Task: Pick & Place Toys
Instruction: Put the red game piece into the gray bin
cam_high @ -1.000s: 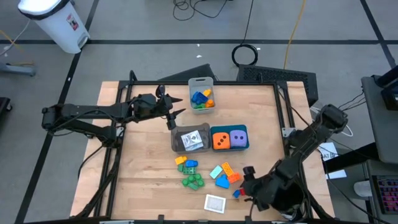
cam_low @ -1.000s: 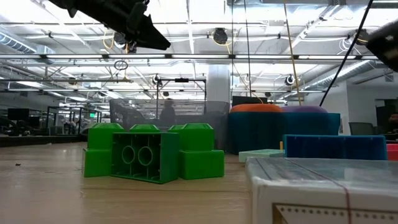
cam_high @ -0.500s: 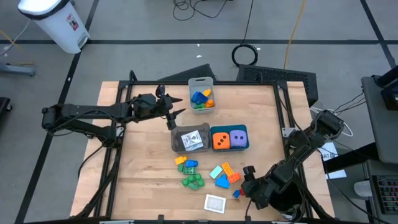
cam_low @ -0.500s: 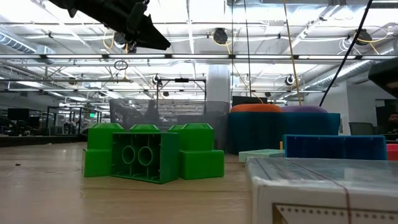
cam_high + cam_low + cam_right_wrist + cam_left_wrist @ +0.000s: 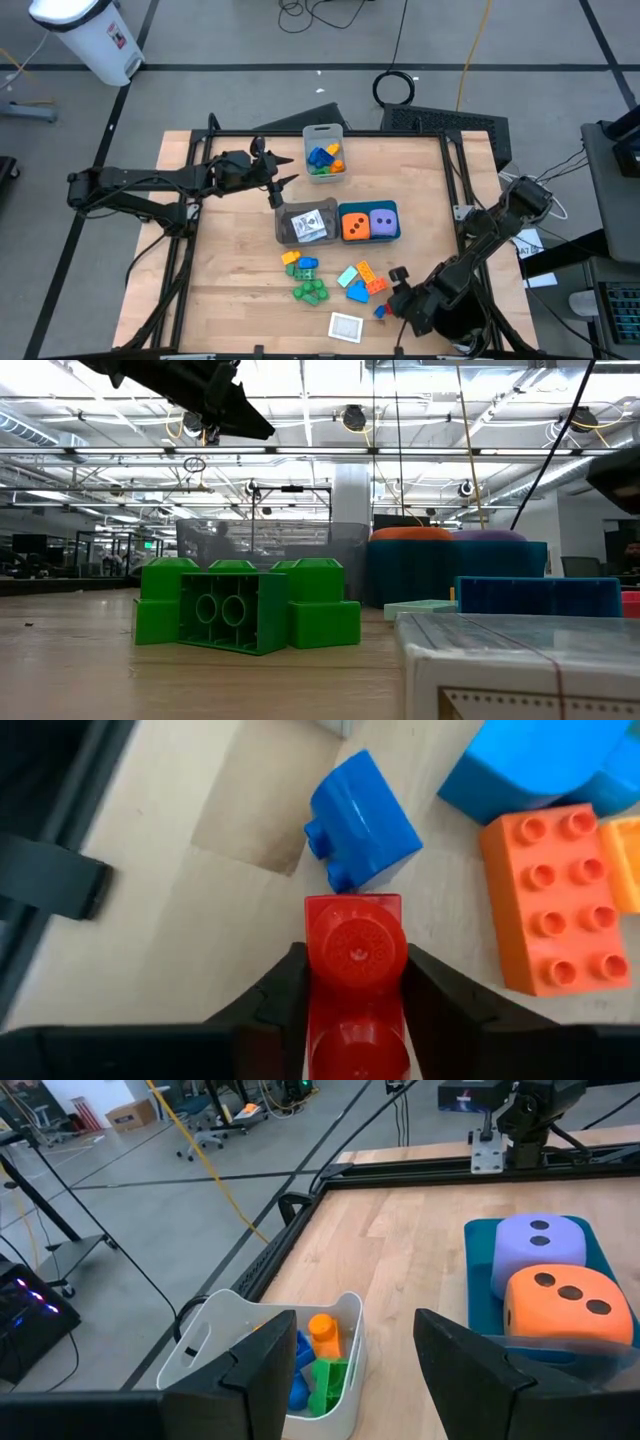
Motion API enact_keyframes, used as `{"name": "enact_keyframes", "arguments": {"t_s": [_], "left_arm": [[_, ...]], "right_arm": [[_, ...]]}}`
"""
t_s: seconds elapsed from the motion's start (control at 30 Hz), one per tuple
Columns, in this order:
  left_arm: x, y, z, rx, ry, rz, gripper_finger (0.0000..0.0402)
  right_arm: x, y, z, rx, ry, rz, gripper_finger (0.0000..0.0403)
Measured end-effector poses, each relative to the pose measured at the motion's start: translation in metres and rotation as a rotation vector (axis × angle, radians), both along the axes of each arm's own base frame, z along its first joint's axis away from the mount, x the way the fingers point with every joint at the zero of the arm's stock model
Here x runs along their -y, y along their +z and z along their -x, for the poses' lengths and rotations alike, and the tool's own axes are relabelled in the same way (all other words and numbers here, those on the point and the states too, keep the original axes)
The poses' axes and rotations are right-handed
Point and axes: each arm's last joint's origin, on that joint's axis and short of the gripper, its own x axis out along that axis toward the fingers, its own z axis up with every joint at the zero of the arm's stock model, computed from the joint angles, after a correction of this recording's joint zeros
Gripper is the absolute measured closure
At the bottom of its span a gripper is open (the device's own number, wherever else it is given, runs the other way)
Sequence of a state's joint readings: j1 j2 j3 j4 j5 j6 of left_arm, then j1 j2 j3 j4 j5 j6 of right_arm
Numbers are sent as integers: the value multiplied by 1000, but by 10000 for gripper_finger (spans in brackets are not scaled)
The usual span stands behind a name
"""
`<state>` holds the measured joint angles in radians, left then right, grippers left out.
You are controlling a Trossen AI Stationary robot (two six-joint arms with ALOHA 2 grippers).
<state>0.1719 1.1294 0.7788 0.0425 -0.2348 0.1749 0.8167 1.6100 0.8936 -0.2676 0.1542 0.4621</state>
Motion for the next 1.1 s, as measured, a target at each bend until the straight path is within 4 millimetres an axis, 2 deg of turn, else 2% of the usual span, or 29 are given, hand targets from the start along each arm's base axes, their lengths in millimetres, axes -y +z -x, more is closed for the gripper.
{"name": "enact_keyframes", "arguments": {"t_s": [0.17, 0.33, 0.53, 0.63, 0.87, 1.1], "left_arm": [[0, 0, 0, 2, 0, 0, 192], [0, 1, 0, 14, 0, -3, 192], [0, 1, 0, 14, 0, -2, 192], [0, 1, 0, 14, 0, -2, 192], [0, 2, -1, 19, 0, -3, 192], [-3, 0, -5, 43, -17, 21, 192]], "right_arm": [[8, 23, -1, 62, -16, -57, 284], [23, 55, 1, 170, -62, -114, 274], [52, 93, 1, 349, -209, -138, 280], [67, 105, -1, 449, -225, -74, 280], [115, 120, -17, 678, -244, 23, 281], [178, 103, -27, 885, -261, -10, 281]]}}
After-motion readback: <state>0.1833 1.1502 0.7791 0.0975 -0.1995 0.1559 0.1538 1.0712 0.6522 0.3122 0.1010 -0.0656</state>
